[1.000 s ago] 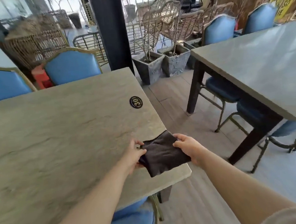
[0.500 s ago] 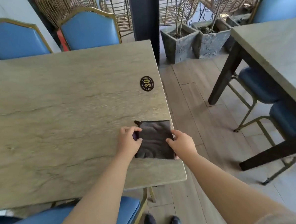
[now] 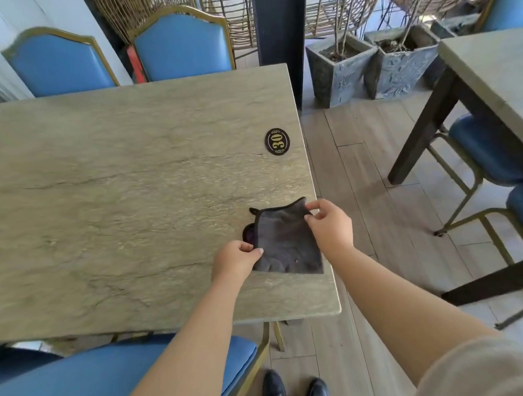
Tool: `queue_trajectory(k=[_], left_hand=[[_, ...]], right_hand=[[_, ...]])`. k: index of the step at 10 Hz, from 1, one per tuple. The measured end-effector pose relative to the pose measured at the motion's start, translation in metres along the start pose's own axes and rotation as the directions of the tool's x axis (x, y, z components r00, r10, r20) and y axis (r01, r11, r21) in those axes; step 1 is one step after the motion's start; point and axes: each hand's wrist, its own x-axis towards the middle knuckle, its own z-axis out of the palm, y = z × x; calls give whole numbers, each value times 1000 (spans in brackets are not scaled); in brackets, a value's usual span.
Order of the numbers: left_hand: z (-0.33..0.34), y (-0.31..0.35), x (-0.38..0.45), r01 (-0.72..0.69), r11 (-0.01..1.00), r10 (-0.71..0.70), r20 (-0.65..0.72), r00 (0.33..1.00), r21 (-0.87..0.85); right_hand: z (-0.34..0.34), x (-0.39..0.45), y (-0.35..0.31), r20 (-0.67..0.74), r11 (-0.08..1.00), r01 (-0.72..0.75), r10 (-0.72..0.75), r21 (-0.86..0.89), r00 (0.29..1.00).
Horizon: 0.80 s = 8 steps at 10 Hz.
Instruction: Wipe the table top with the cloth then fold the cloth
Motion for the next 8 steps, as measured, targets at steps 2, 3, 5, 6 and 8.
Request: queue_trajectory(k=[2,3,5,6,8], left_hand=[[-5,-19,-7,32,997,-25,99,995,-67],[5,-24,-13,11,999,-12,24,1000,42],[9,-15,-30,-53,977,73,-92,993,205],[3,-11,-36,-64,961,84,-62,995,268],[-13,-13,-51,-104,942,85,75,994,317]], right_hand=[[-3,3,9,108,1000,-2,5,-28,994],[0,-2,14,69,995,-20,27,-96,997],[8,-40,23,-19,985,134,-137,-111,990],[5,-54,34,27,973,163,-161,-161,987],[-11,-83,39,148,862,200,-147,-466,978]])
